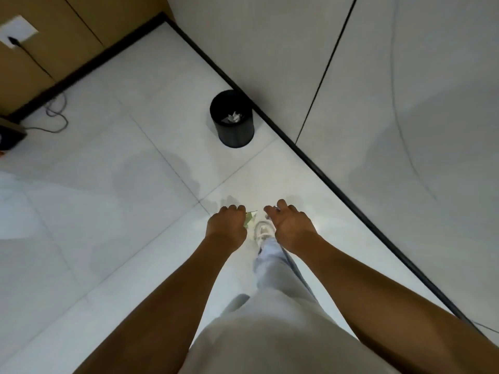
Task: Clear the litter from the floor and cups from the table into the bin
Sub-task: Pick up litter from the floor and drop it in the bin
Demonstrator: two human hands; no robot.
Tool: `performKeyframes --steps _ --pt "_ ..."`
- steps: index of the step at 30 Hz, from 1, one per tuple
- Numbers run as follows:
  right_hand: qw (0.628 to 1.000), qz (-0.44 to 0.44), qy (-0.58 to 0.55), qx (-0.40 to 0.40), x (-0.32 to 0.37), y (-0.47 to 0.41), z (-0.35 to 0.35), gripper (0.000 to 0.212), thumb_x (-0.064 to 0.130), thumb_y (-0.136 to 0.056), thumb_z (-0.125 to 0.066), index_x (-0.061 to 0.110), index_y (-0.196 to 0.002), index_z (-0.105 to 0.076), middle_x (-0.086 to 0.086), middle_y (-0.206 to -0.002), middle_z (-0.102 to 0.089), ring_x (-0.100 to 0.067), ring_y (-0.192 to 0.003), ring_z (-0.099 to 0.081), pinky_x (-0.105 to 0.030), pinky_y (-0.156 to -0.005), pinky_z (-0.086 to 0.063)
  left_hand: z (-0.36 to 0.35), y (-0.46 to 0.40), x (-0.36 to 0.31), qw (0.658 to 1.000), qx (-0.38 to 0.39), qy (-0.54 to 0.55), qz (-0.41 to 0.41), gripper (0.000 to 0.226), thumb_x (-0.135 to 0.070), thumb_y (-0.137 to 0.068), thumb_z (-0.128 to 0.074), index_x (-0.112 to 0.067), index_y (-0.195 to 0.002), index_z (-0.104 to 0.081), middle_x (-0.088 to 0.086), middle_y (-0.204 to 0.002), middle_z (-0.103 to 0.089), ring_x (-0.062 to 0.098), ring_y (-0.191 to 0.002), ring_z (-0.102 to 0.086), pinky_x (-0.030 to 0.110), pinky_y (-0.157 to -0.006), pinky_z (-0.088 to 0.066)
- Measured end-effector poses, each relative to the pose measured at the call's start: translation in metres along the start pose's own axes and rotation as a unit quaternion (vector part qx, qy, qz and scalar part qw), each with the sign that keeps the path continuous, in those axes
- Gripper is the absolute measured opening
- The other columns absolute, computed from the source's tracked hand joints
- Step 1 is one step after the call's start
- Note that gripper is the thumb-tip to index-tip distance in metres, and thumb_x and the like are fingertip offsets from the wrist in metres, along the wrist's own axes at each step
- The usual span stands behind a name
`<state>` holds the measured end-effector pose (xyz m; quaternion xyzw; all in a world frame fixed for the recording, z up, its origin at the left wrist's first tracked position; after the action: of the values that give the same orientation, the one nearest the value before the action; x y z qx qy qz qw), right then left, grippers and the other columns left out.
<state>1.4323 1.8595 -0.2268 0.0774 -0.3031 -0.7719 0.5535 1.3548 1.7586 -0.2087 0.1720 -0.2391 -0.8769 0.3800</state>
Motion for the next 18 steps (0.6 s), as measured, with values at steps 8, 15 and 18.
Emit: performKeyframes --steps 8,15,18 --pt "1.000 0.026 0.002 -0.001 0.050 -0.132 0.101 0.055 0.000 -0.083 -0.058 0.020 -0.132 -0.041 -0.008 -0.127 -0.043 -0.024 -0.106 -0.054 -0.034 -0.086 -0.051 0.094 -0.096 0.092 0.999 -0.025 0.041 0.013 0.026 -0.024 -0.092 -0.052 -0.013 -0.116 -0.050 0.005 -0.110 -0.060 0.022 -0.102 -0.057 0.032 -0.078 -0.048" --pt "0.996 -0.028 -0.077 -0.037 0.084 -0.239 0.158 0.049 0.002 -0.086 -0.053 0.019 -0.131 -0.044 -0.009 -0.125 -0.046 -0.027 -0.105 -0.055 -0.038 -0.087 -0.053 0.156 -0.185 0.181 0.999 -0.023 0.044 -0.012 0.021 -0.020 -0.091 -0.053 -0.012 -0.110 -0.052 0.006 -0.106 -0.060 0.023 -0.098 -0.057 0.034 -0.081 -0.050" --pt "0.987 -0.075 -0.140 -0.035 0.094 -0.271 0.173 0.051 0.000 -0.085 -0.050 0.020 -0.132 -0.042 -0.007 -0.126 -0.045 -0.027 -0.109 -0.053 -0.040 -0.087 -0.053 0.182 -0.218 0.215 0.999 -0.033 0.021 -0.025 0.022 -0.017 -0.087 -0.052 -0.011 -0.109 -0.052 0.006 -0.104 -0.060 0.024 -0.096 -0.056 0.032 -0.073 -0.046"
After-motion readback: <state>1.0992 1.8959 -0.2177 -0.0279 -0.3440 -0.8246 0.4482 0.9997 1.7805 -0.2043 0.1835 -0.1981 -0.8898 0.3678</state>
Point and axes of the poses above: each hand's wrist, its own y-axis away from the middle knuckle, its own z-axis out of the back of the hand, x = y × z, the point moved 8 cm from there along -y, towards the middle knuckle
